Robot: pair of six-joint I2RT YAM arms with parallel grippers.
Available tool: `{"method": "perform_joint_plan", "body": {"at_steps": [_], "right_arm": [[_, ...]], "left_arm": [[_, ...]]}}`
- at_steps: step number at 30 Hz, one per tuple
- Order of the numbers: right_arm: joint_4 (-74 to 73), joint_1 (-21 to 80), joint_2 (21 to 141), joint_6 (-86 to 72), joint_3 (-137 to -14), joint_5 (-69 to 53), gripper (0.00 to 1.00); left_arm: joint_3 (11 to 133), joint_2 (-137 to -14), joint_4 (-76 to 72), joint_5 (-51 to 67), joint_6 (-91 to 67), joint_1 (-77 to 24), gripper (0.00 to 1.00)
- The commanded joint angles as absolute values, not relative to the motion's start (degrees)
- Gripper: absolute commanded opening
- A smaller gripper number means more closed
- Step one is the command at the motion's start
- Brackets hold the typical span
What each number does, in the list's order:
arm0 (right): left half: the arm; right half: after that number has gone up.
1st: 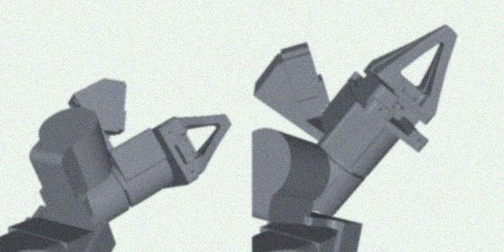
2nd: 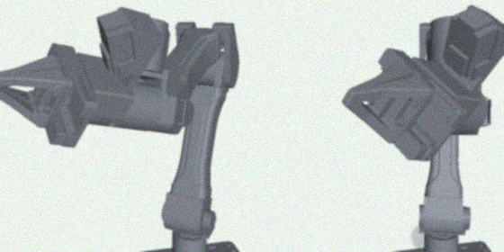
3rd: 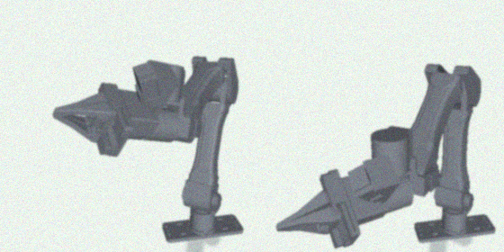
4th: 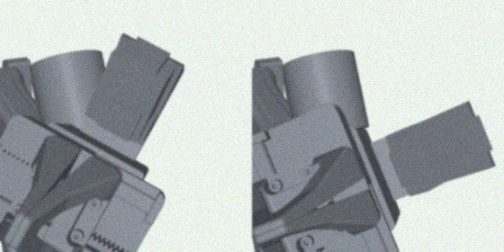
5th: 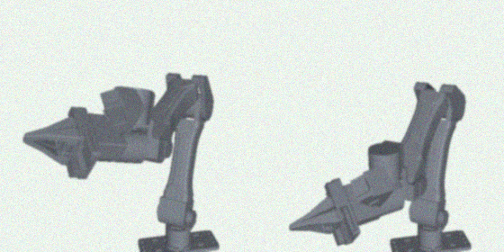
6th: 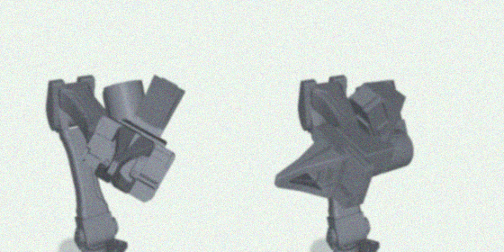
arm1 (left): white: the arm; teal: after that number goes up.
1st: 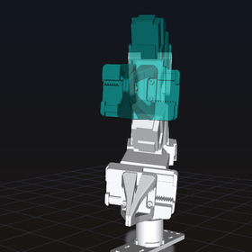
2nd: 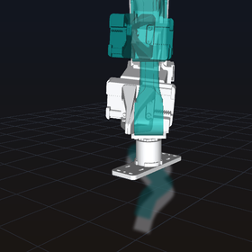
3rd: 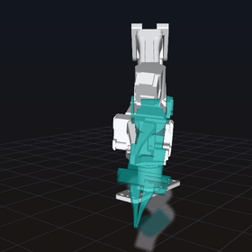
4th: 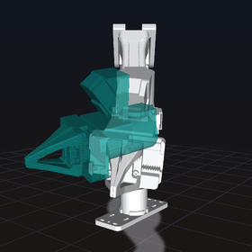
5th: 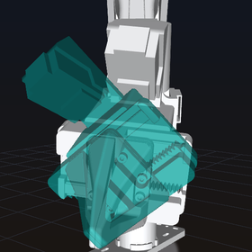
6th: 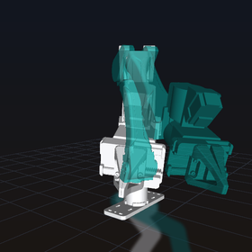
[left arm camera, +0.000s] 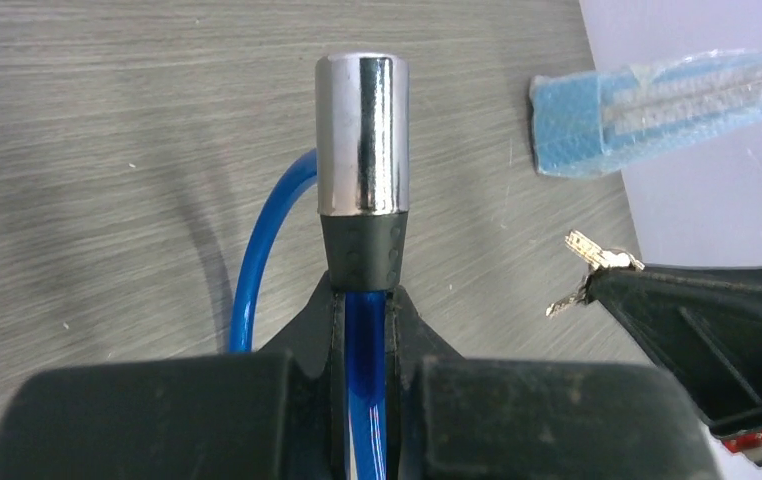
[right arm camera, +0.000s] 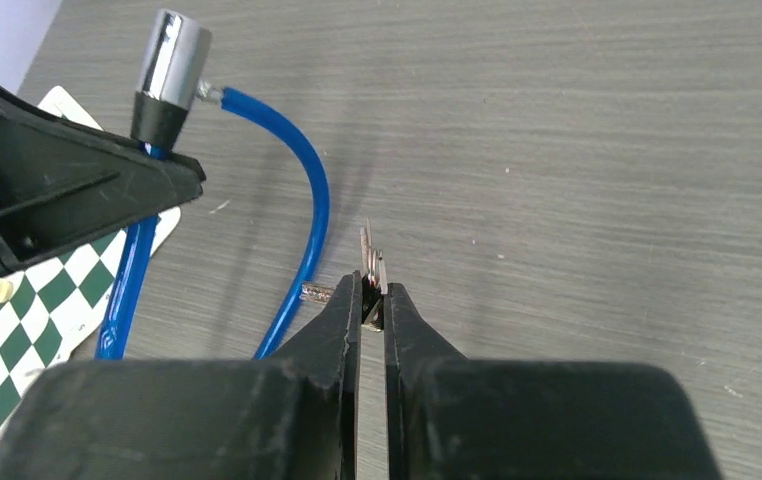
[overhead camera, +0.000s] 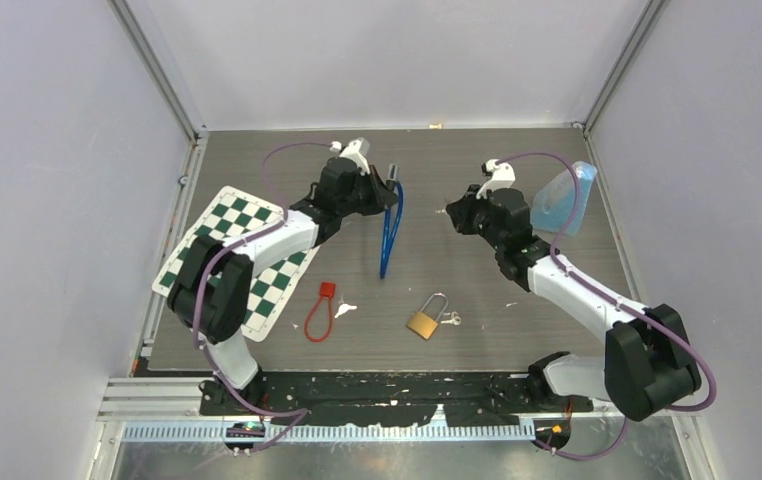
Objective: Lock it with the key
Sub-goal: Place the lock at the center of the board.
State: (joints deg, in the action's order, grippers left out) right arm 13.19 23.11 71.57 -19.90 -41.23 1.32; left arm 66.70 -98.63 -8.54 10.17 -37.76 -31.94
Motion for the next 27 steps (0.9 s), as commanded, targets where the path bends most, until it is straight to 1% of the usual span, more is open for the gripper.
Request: {"method": "perform_joint_plan", "body": {"at_steps": [1, 10, 14, 16, 22, 24, 27], "right_arm": [[12.78, 22.96, 73.11, -23.03, -42.12, 1.03, 0.05], [14.57, 22.96, 77.39, -25.39, -43.47, -5.07, 0.05], [14.98, 22.90, 78.01, -25.98, -43.92, -5.94, 0.05], [15.09, 22.95, 78.31, -26.12, -44.05, -6.46, 0.05], [16.04, 22.96, 80.04, -27.51, -44.76, -8.89, 0.05], [16.22, 23.02, 80.36, -28.10, -44.77, -9.54, 0.05], [16.70, 23.02, 80.19, -28.74, -44.47, -10.44, 0.05]], "left_arm": [[64.35, -98.65, -16.12, 4.56, -45.47, -31.82, 0.02], [54.71, -88.77, -14.32, -10.06, -45.11, -30.83, 0.03], [51.56, -83.61, -9.39, -18.08, -44.72, -30.67, 0.05], [50.12, -81.85, -7.64, -21.37, -45.34, -30.63, 0.08], [50.69, -84.85, -5.08, -18.77, -46.16, -31.29, 0.11], [49.97, -85.37, -3.03, -20.80, -47.81, -31.77, 0.11], [44.51, -82.06, -1.99, -26.80, -52.29, -31.93, 0.11]]}}
